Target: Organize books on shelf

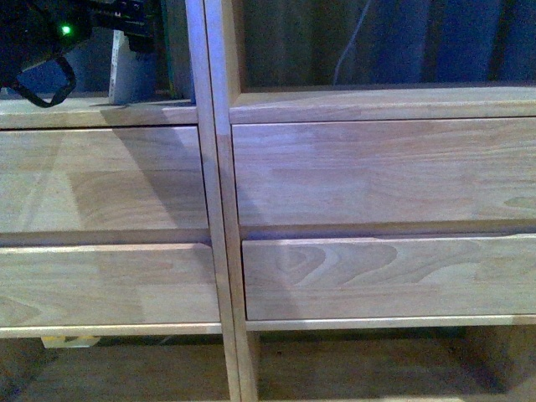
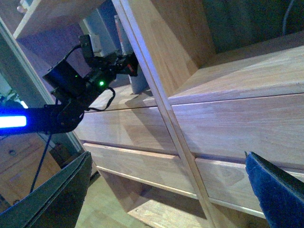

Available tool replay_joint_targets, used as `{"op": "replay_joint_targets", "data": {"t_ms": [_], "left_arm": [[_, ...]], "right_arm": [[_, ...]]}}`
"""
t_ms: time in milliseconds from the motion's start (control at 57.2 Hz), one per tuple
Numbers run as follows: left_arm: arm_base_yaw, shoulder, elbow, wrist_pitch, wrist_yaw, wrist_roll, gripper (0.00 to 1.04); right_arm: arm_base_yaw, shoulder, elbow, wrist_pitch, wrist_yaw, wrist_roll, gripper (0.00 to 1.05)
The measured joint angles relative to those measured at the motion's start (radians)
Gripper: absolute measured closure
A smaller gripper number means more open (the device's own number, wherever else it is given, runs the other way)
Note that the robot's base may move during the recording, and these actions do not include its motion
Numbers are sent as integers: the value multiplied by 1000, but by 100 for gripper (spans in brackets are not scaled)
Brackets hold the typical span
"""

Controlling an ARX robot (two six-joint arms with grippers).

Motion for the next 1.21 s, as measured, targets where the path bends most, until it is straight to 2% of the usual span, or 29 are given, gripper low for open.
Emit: {"op": "replay_joint_targets", "data": {"t_ms": [384,594,717,891,909,944,979,1031,1066,1101,1206], "left_arm": [[21,-355,-454,108,11,-82,7],[80,-607,-665,22,74,-169,7],[105,-712,-746,-12,93,-208,7],[104,-729,-750,-21,89,-220,8],[97,-739,-745,-68,49,-209,11],[90,-761,-743,-172,-23,-208,16],[85,-798,-761,-286,-92,-203,23],[84,-835,-804,-341,-126,-201,30],[83,-867,-859,-341,-134,-200,37],[83,-888,-900,-330,-139,-200,42],[81,-946,-1023,-277,-138,-196,60]], "right_arm": [[0,0,0,0,0,0,7],[0,0,0,0,0,0,7],[0,0,0,0,0,0,7],[1,0,0,0,0,0,7],[8,-4,1,-14,32,-12,8],[36,-24,11,-95,160,-72,12],[66,-57,16,-206,324,-158,19],[77,-94,-2,-290,483,-256,27],[77,-111,-22,-301,552,-309,32],[72,-127,-43,-302,590,-352,37],[15,-172,-106,-297,550,-423,54]]}}
